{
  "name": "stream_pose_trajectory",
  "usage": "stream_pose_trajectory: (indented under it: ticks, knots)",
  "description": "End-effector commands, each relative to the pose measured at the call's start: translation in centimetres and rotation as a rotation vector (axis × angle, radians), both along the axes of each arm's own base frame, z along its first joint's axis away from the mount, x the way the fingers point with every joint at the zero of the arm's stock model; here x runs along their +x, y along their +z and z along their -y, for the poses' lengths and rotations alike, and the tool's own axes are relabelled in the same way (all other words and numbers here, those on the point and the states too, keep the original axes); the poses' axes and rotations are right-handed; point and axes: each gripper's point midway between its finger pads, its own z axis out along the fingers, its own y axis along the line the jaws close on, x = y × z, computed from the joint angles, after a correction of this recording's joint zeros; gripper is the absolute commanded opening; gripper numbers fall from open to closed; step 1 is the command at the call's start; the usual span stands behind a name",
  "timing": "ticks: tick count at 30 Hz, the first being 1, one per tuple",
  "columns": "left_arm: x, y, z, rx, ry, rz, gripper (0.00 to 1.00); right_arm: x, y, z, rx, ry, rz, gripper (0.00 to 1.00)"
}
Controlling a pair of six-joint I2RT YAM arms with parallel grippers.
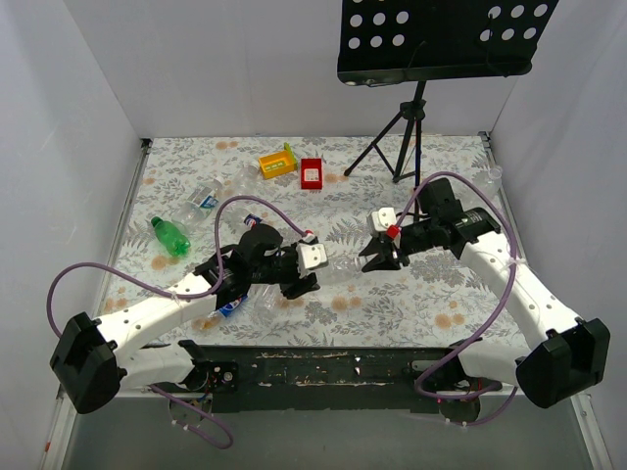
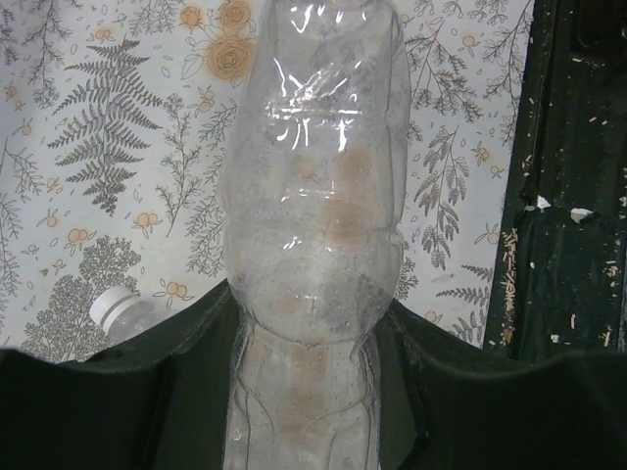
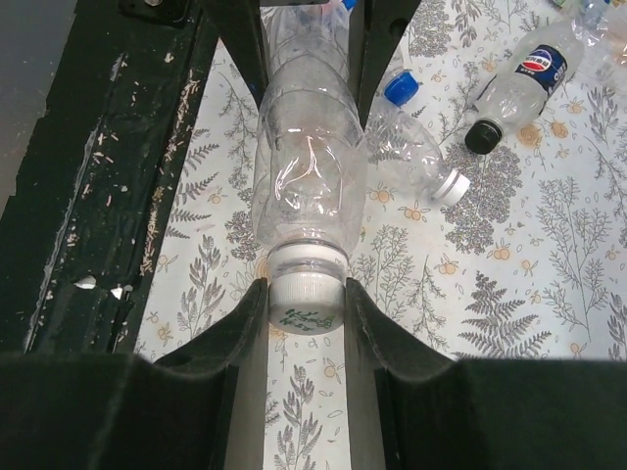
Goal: Unscrew the bottle caps
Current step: Unscrew the bottle cap from the plastic bottle.
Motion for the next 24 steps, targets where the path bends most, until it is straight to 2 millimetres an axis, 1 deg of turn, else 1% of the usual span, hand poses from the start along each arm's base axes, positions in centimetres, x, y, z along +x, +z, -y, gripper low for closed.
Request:
stream_pose_trajectory:
  ticks: [1, 5, 7, 9, 12, 13, 15, 18, 24]
  knots:
    - [0.3, 3.3, 0.5, -0.084, -0.016, 0.093, 0.00, 1.3, -0.5, 0.1, -0.014, -0.058, 0.041, 0.08]
    - [0.4, 3.0, 0.2, -0.076, -0.004, 0.094, 0.00, 1.3, -0.2, 0.0, -0.006, -0.086, -0.001, 0.15]
    - [0.5, 2.9, 0.2, -0.072, 0.000, 0.094, 0.00, 1.4, -0.1, -0.1, -0.001, -0.103, -0.027, 0.21]
    - [0.5, 2.8, 0.1, -0.070, 0.005, 0.093, 0.00, 1.5, 0.1, -0.2, 0.000, -0.121, -0.045, 0.35]
    - [0.7, 2.8, 0.1, -0.066, 0.015, 0.097, 0.00, 2.1, 0.6, -0.2, -0.006, -0.172, -0.076, 0.62]
    - [0.7, 2.9, 0.0, -0.067, 0.018, 0.098, 0.00, 2.4, 1.0, -0.2, -0.009, -0.190, -0.079, 0.68]
    - [0.8, 2.9, 0.0, -0.066, 0.020, 0.101, 0.00, 2.8, 1.5, -0.2, -0.016, -0.219, -0.094, 0.75]
    - [0.8, 2.8, -0.2, -0.064, 0.027, 0.102, 0.00, 3.0, 2.5, 0.1, -0.028, -0.241, -0.115, 0.80]
    - [0.7, 2.9, -0.4, -0.068, 0.038, 0.105, 0.00, 3.0, 3.4, 1.2, -0.037, -0.267, -0.111, 0.83]
